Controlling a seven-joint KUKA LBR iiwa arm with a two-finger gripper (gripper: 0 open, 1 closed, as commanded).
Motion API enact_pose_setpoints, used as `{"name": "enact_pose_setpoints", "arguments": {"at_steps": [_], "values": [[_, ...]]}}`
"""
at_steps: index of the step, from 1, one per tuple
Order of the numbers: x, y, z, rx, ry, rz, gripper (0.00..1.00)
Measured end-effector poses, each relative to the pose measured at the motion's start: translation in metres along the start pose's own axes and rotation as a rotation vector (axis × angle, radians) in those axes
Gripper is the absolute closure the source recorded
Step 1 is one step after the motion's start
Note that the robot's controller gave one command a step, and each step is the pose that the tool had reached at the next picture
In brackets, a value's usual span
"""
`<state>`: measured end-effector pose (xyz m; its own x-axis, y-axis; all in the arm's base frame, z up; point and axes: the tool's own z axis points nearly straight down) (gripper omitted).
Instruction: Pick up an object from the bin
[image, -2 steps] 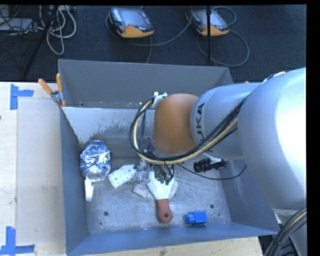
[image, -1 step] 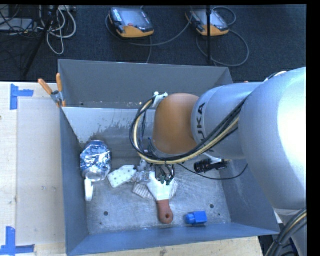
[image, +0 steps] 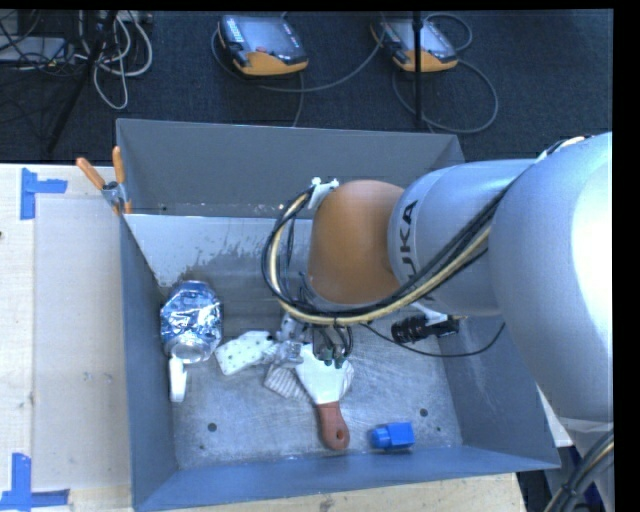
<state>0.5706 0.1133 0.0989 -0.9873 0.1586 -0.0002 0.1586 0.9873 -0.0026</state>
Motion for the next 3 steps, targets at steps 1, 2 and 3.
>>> {"name": "enact_pose_setpoints", "arguments": {"at_steps": [1, 2, 3], "values": [[0.0, 0.0, -0.013, -0.001, 0.001, 0.0, 1.0], [0.001, 0.0, -0.032, -0.001, 0.005, 0.0, 1.0], [-0.001, 0.001, -0.048, -0.003, 0.0, 0.0, 1.0]]}}
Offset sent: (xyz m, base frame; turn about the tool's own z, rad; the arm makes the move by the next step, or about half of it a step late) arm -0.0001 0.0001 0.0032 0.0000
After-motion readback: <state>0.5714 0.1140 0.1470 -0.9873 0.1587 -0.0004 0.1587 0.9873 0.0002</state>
